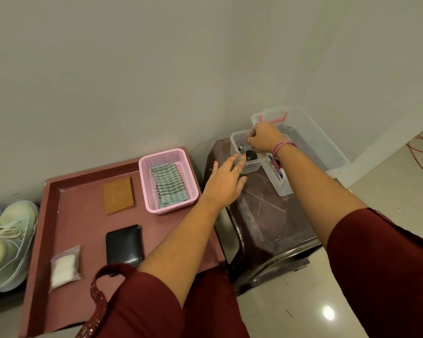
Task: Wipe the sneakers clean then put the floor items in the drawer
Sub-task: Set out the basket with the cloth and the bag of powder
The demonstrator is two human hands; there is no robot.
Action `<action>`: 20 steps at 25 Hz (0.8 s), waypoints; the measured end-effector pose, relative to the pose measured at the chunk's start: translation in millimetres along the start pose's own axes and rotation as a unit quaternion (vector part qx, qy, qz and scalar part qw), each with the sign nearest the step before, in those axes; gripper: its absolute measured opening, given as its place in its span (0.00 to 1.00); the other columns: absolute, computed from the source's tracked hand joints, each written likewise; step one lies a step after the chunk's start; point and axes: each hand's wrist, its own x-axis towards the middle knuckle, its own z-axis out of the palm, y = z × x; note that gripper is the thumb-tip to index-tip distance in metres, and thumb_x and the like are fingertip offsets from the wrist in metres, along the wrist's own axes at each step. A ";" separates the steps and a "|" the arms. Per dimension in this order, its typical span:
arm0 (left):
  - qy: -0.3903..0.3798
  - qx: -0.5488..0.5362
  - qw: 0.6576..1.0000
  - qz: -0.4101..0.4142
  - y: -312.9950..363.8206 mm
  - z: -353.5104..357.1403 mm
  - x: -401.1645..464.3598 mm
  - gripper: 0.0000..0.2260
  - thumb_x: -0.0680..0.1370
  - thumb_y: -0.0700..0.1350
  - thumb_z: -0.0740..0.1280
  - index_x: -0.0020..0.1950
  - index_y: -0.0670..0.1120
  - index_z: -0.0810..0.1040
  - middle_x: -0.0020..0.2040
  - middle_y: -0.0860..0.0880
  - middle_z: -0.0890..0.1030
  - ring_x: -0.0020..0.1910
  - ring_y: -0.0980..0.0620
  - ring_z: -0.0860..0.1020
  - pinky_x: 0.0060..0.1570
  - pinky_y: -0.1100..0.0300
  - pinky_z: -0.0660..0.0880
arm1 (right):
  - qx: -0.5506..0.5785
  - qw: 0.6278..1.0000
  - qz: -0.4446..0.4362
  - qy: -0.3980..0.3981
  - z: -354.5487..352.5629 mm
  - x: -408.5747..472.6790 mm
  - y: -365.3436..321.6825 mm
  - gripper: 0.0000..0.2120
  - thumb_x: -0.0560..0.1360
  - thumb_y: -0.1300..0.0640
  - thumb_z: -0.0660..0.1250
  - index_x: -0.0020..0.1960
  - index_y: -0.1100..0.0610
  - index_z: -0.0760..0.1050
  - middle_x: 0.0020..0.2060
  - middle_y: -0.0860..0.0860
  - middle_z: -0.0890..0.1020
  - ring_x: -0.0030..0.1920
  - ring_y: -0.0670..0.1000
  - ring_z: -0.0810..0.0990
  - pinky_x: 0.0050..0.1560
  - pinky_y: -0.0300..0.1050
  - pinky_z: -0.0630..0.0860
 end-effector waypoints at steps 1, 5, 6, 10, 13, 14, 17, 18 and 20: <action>-0.007 -0.015 1.000 -0.001 -0.2 -0.8 -0.2 0.25 0.83 0.48 0.57 0.79 0.47 0.55 0.78 0.47 0.56 0.77 0.47 0.54 0.74 0.44 0.47 | 0.003 1.000 0.005 0.013 1.1 0.8 -0.7 0.11 0.77 0.64 0.59 0.48 0.70 0.79 0.46 0.63 0.82 0.52 0.61 0.80 0.60 0.50 0.73; -0.017 -0.049 0.999 -0.004 -0.8 -7.0 -9.8 0.25 0.83 0.48 0.57 0.78 0.46 0.56 0.78 0.47 0.57 0.78 0.47 0.53 0.74 0.45 0.45 | 0.121 0.990 0.040 0.062 -0.1 -7.4 -0.3 0.10 0.75 0.68 0.61 0.49 0.65 0.81 0.49 0.61 0.83 0.52 0.58 0.81 0.57 0.53 0.77; -0.009 -0.059 0.998 -0.013 -1.7 -9.4 -14.9 0.24 0.83 0.48 0.57 0.78 0.45 0.57 0.78 0.47 0.58 0.77 0.48 0.54 0.74 0.45 0.45 | 0.157 0.984 0.044 0.073 -1.7 -12.0 -1.0 0.11 0.74 0.68 0.61 0.50 0.65 0.81 0.49 0.61 0.83 0.52 0.58 0.81 0.57 0.53 0.77; 0.049 -0.144 0.986 -0.070 -11.2 -22.9 -50.0 0.22 0.82 0.47 0.60 0.75 0.44 0.65 0.74 0.47 0.65 0.73 0.48 0.63 0.75 0.49 0.54 | 0.242 0.962 0.036 0.122 1.7 -39.7 -10.5 0.09 0.74 0.66 0.63 0.50 0.60 0.80 0.43 0.58 0.83 0.48 0.56 0.82 0.53 0.51 0.79; 0.100 -0.192 0.970 -0.113 -23.4 -32.5 -88.7 0.18 0.81 0.44 0.62 0.71 0.44 0.71 0.69 0.47 0.71 0.69 0.50 0.68 0.68 0.64 0.59 | 0.272 0.951 0.011 0.147 16.4 -65.1 -31.8 0.07 0.73 0.62 0.66 0.49 0.57 0.79 0.37 0.51 0.81 0.41 0.49 0.80 0.50 0.45 0.79; 0.118 -0.202 0.963 -0.132 -29.6 -35.7 -102.9 0.17 0.81 0.43 0.62 0.69 0.43 0.72 0.68 0.46 0.72 0.67 0.51 0.69 0.65 0.67 0.59 | 0.274 0.952 -0.004 0.137 24.9 -74.3 -42.2 0.07 0.73 0.61 0.66 0.49 0.57 0.79 0.37 0.49 0.81 0.40 0.47 0.79 0.49 0.43 0.78; 0.167 -0.243 0.936 -0.195 -53.6 -44.4 -142.3 0.15 0.80 0.40 0.62 0.66 0.43 0.75 0.65 0.45 0.74 0.64 0.49 0.72 0.65 0.61 0.66 | 0.266 0.958 -0.032 0.107 55.6 -94.3 -73.1 0.07 0.73 0.59 0.67 0.50 0.56 0.80 0.38 0.48 0.81 0.42 0.47 0.80 0.50 0.41 0.77; 0.183 -0.254 0.925 -0.214 -63.6 -45.9 -156.1 0.14 0.80 0.40 0.62 0.66 0.43 0.75 0.64 0.45 0.74 0.63 0.50 0.73 0.64 0.59 0.69 | 0.272 0.957 -0.034 0.095 67.9 -98.7 -83.3 0.06 0.73 0.58 0.67 0.50 0.55 0.80 0.38 0.48 0.81 0.42 0.48 0.81 0.50 0.42 0.77; 0.222 -0.270 0.902 -0.252 -85.1 -48.4 -185.5 0.14 0.80 0.39 0.62 0.64 0.43 0.76 0.61 0.47 0.75 0.60 0.51 0.75 0.62 0.57 0.72 | 0.299 0.952 -0.029 0.065 95.6 -105.3 -106.6 0.05 0.73 0.59 0.67 0.48 0.55 0.80 0.37 0.49 0.81 0.42 0.49 0.81 0.49 0.43 0.78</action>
